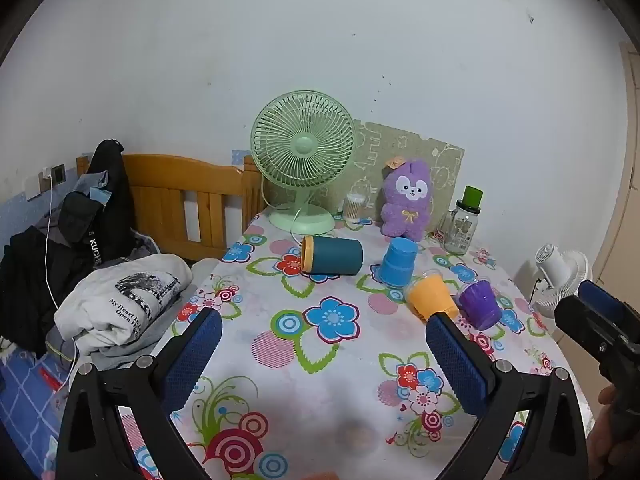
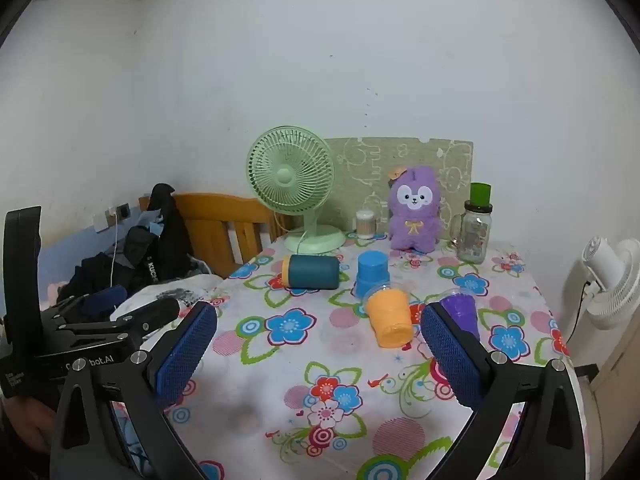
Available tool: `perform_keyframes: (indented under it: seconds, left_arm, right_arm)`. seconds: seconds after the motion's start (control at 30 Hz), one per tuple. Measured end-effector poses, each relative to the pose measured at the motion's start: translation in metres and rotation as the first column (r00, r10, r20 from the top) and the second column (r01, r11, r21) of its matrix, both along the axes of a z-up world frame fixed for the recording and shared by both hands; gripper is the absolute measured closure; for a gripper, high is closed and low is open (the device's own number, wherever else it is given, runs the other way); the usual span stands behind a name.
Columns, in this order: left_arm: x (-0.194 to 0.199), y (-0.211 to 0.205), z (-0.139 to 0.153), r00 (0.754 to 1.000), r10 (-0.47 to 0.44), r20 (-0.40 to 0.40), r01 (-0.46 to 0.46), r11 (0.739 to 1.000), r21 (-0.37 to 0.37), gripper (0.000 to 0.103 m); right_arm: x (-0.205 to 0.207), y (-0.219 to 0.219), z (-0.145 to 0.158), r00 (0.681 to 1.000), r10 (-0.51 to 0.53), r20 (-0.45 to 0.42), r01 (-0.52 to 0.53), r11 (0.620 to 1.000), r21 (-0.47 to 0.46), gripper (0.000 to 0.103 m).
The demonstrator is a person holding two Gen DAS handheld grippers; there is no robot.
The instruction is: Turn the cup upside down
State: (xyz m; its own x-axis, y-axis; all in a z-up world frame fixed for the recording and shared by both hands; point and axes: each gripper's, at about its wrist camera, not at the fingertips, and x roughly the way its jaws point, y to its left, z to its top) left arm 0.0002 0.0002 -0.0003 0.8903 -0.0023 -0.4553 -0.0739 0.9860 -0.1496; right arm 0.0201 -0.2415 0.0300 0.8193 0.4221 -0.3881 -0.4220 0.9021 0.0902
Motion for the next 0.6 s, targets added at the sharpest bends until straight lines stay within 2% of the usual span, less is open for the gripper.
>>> perform_keyframes:
  seconds: [0.23,0.6]
  left_arm:
    - [0.0014,-0.0005,0.0002,1.000,-0.001,-0.009,0.001,1.000,0.002,0.000]
    - [-0.0027,-0.0011,0.0036,1.000,-0.003,-0.009,0.003,1.000,0.002,0.000]
  right_arm:
    - [-0.0002,-0.0009,-0.0008,1.000,-0.010,-0.014,0.009,0.999,-0.032,0.000]
    - [-0.0018,-0.0020,0.0003,0.999,-0.036,-0.036,0.035,0.999,-0.024,0.000]
